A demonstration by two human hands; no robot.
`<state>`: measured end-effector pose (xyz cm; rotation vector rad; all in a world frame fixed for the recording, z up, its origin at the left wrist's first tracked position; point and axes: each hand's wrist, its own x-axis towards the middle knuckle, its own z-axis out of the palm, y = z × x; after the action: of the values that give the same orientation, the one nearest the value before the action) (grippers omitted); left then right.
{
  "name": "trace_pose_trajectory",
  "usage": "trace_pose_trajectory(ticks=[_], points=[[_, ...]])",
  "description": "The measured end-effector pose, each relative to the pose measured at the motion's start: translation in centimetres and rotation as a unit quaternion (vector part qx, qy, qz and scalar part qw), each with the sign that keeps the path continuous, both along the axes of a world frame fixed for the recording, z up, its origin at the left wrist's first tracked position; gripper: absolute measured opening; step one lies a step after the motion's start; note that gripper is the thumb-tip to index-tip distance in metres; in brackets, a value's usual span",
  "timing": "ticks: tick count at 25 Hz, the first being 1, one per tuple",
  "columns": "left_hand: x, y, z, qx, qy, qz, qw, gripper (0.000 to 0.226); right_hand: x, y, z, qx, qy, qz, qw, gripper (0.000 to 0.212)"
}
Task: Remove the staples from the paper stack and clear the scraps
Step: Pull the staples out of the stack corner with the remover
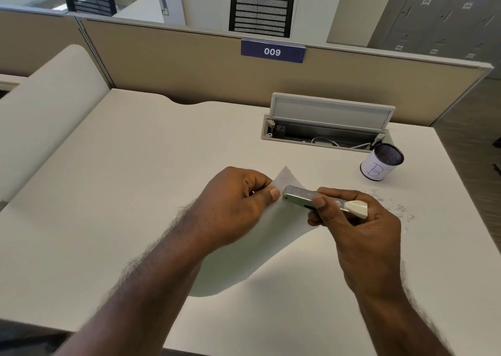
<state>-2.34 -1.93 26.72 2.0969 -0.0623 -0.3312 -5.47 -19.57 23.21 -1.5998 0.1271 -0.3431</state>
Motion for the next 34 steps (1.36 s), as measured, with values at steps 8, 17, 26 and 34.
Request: trace_pose_trajectory(ticks=[8, 17, 26, 34], points=[[0.2, -0.2, -0.2, -0.060, 0.017, 0.025, 0.998, 0.026, -0.9, 1.6, -1.8, 0.063, -0.025, -0.074, 0.995, 0.038], [0.1, -0.4, -0.3, -0.112, 0.018, 0.033, 0.993, 0.023, -0.8, 2.7, -1.6, 0.214, -0.018, -0.095, 0.972, 0.017], [-0.3, -1.2, 0.2, -0.137, 0.044, 0.011, 0.990, 0.025, -0.2, 2.4, -1.3, 0.251, -0.019, -0.090, 0.964, 0.018], [0.2, -0.7, -0.3, -0.161, 0.033, 0.021, 0.986, 0.019, 0.0, 0.7, -0.9, 0.177, -0.047, -0.040, 0.982, 0.038]])
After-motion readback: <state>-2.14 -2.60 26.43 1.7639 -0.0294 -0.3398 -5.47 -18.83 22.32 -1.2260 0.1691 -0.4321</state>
